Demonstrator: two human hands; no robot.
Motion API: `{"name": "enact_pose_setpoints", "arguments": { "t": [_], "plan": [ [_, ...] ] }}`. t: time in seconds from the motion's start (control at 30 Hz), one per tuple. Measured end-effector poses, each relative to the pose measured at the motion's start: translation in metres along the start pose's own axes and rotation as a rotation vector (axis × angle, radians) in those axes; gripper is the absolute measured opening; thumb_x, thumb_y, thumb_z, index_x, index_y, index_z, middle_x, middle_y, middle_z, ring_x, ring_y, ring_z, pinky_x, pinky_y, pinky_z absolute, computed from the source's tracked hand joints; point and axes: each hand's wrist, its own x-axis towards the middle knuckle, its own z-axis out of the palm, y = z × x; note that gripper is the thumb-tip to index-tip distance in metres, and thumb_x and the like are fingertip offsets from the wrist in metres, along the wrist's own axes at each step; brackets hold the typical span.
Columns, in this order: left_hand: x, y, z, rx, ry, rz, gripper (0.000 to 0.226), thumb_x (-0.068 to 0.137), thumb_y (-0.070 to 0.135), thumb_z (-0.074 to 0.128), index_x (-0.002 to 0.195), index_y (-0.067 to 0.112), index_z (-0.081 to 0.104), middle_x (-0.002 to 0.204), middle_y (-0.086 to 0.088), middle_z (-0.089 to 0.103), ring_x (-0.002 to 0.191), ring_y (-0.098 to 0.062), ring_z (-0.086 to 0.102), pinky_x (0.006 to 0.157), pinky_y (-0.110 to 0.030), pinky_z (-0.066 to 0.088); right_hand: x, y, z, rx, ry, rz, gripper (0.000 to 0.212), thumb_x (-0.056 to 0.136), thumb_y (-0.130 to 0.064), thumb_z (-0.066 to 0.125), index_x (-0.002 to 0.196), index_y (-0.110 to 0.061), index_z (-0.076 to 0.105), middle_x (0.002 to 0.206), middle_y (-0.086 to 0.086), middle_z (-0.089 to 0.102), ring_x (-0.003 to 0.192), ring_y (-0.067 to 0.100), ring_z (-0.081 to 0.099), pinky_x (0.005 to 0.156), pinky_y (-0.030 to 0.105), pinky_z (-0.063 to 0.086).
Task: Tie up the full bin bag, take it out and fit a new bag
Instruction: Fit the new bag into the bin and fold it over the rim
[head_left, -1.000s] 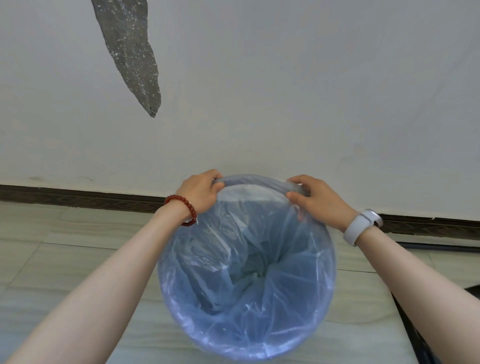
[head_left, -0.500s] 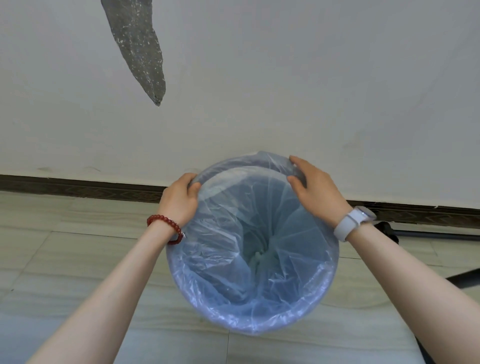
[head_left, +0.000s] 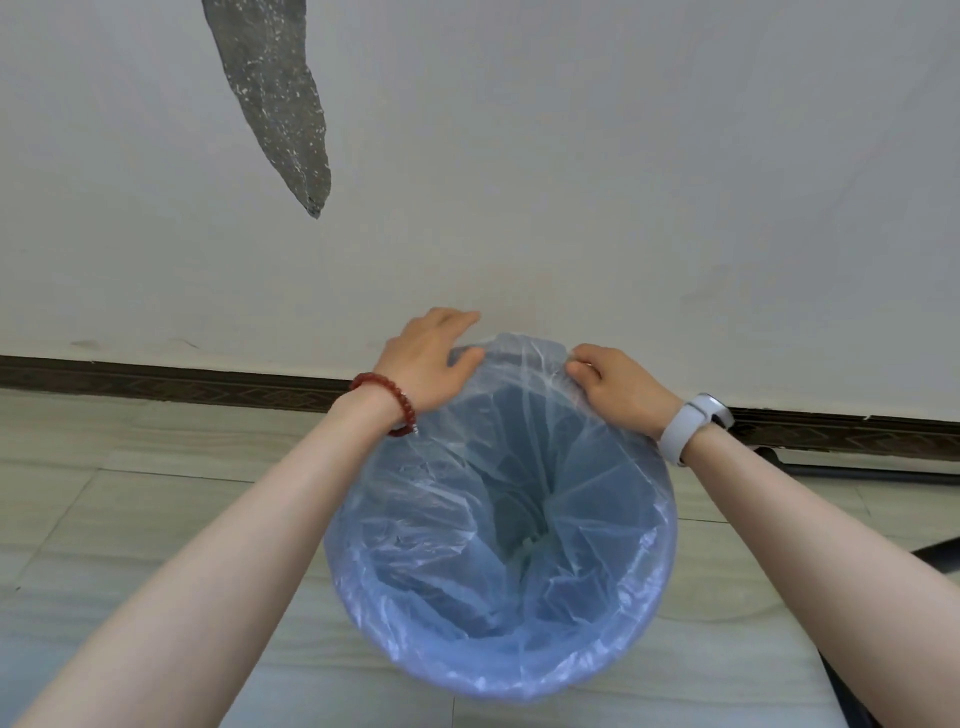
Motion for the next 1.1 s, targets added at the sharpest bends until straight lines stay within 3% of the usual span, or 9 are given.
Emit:
{"name": "enact_pose_setpoints", "arguments": {
  "t": [0.1, 0.2, 0.33, 0.43, 0.53, 0.77, 0.83, 0.93, 1.1],
  "plan": [
    [0.02, 0.02, 0.007, 0.047, -0.139, 0.186, 0.044, 0.093, 0.028, 0.043, 0.135, 0.017, 0.038, 0.142, -0.009, 0.042, 0.131, -0.024, 0.038, 0.11, -0.033, 0.028, 0.003, -0.007, 0.003, -0.053, -0.08, -0.051, 0.034, 0.094, -0.013, 0.038, 0.061, -0.023, 0.039, 0.065, -0.005, 0.047, 0.075, 0.021, 0.046, 0.066, 0.026, 0.028],
    [0.029, 0.027, 0.013, 0.089, -0.268, 0.234, 0.038, 0.092, 0.028, 0.045, 0.128, 0.015, 0.048, 0.132, -0.007, 0.054, 0.12, -0.022, 0.049, 0.099, -0.027, 0.034, 0.004, -0.009, 0.003, -0.078, -0.094, -0.055, 0.036, 0.094, -0.014, 0.039, 0.059, -0.026, 0.038, 0.063, -0.004, 0.046, 0.076, 0.022, 0.046, 0.067, 0.027, 0.029],
    [0.03, 0.018, 0.022, 0.064, -0.222, 0.215, 0.038, 0.088, 0.028, 0.052, 0.12, 0.008, 0.049, 0.126, -0.012, 0.053, 0.114, -0.026, 0.051, 0.097, -0.033, 0.038, 0.007, -0.006, 0.001, -0.052, -0.041, -0.037, 0.022, 0.093, -0.018, 0.041, 0.076, -0.012, 0.054, 0.082, 0.014, 0.06, 0.079, 0.025, 0.05, 0.07, 0.03, 0.034],
    [0.029, 0.01, 0.027, 0.035, -0.194, 0.155, 0.034, 0.09, 0.025, 0.05, 0.119, 0.007, 0.05, 0.119, -0.013, 0.059, 0.108, -0.029, 0.054, 0.089, -0.032, 0.039, 0.008, -0.005, 0.0, 0.021, 0.0, -0.033, 0.022, 0.091, -0.024, 0.046, 0.099, -0.009, 0.061, 0.098, 0.015, 0.067, 0.086, 0.025, 0.058, 0.077, 0.03, 0.041],
    [0.032, 0.003, 0.025, -0.01, -0.125, 0.092, 0.034, 0.09, 0.023, 0.05, 0.119, 0.006, 0.051, 0.119, -0.014, 0.061, 0.11, -0.03, 0.055, 0.092, -0.034, 0.04, -0.001, 0.002, -0.005, 0.126, 0.065, -0.018, 0.026, 0.09, -0.024, 0.048, 0.108, -0.011, 0.06, 0.111, 0.01, 0.066, 0.101, 0.022, 0.059, 0.089, 0.03, 0.043],
    [0.02, -0.01, 0.024, -0.03, -0.017, -0.087, 0.029, 0.09, 0.023, 0.049, 0.113, 0.007, 0.054, 0.112, -0.017, 0.063, 0.102, -0.032, 0.056, 0.086, -0.036, 0.043, -0.016, 0.014, -0.003, 0.157, 0.122, 0.013, 0.03, 0.088, -0.016, 0.05, 0.118, -0.012, 0.055, 0.12, 0.007, 0.06, 0.091, 0.016, 0.058, 0.079, 0.018, 0.046],
    [0.008, -0.014, 0.023, -0.019, 0.031, -0.172, 0.031, 0.09, 0.024, 0.048, 0.115, 0.006, 0.052, 0.114, -0.017, 0.061, 0.105, -0.033, 0.055, 0.087, -0.038, 0.044, -0.013, 0.01, -0.002, 0.099, 0.12, -0.016, 0.031, 0.088, -0.013, 0.05, 0.119, -0.012, 0.054, 0.122, 0.007, 0.06, 0.094, 0.013, 0.053, 0.086, 0.02, 0.039],
    [-0.019, -0.017, 0.018, -0.003, 0.12, -0.322, 0.032, 0.09, 0.025, 0.048, 0.115, 0.006, 0.049, 0.118, -0.018, 0.059, 0.109, -0.036, 0.053, 0.088, -0.042, 0.044, 0.001, 0.0, 0.003, 0.015, 0.101, -0.075, 0.031, 0.087, -0.009, 0.049, 0.118, -0.009, 0.056, 0.122, 0.008, 0.061, 0.096, 0.016, 0.053, 0.082, 0.012, 0.032],
    [-0.069, -0.027, 0.009, -0.038, 0.174, -0.443, 0.029, 0.088, 0.024, 0.05, 0.106, 0.001, 0.049, 0.105, -0.024, 0.063, 0.101, -0.039, 0.056, 0.077, -0.037, 0.041, 0.019, -0.023, 0.02, -0.076, 0.068, -0.127, 0.028, 0.086, -0.008, 0.049, 0.112, -0.008, 0.059, 0.115, 0.014, 0.06, 0.098, 0.027, 0.057, 0.09, 0.027, 0.038]
  ]
}}
